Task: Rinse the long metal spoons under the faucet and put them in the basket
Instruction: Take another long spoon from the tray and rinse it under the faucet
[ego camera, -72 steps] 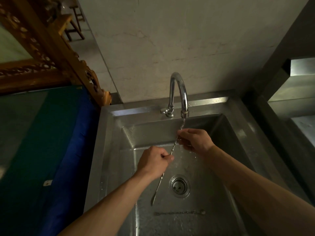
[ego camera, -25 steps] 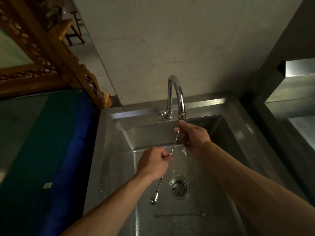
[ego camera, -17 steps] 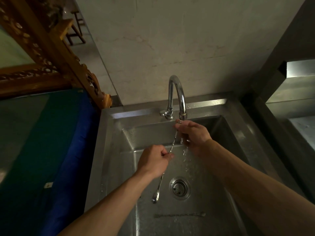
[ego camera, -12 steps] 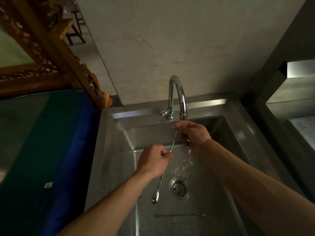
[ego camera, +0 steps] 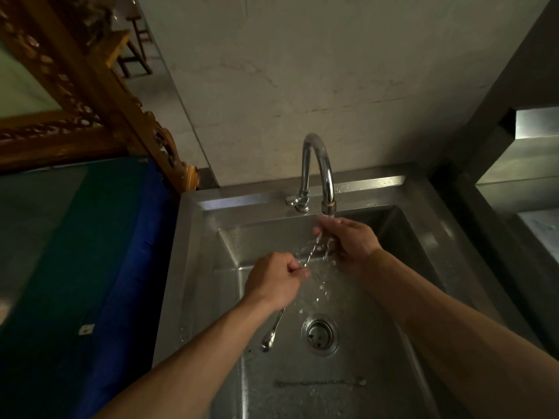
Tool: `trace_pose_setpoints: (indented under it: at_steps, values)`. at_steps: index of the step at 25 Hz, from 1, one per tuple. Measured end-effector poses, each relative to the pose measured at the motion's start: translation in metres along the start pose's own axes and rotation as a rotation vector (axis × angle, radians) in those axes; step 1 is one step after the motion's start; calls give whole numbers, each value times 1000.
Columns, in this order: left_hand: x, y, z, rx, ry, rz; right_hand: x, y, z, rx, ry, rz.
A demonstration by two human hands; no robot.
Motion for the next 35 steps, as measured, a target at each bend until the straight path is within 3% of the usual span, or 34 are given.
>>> trace_pose_setpoints:
  at_steps: [2,9,15,21,26,35]
  values:
    - [-1,1,1,-2,9,6,0,1,-1,-17,-31,-26]
    - [-13,15,-1,-11,-10,30,-2,-2,0,228,-264,-43]
    - [-42,40,3,-65,-49,85,8,5,-7,5,27,-29]
    - [-55,54,9,-133,-109,88,15,3,-16,36,142,-67]
    - [-44,48,11,-39,-100,207,23,10,-35,-102,249,-23]
    - [-35,57,7,37,-79,206,23,10,-36,-138,329,0]
Point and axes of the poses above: each hand's wrist, its own y-axis towards the middle knuckle, its own z-axis out of the palm, x = y × z, the point moved 3 cm from there along y, towards the middle knuckle, and after that the axes turned 11 degrees about -x, right-handed, at the moved point
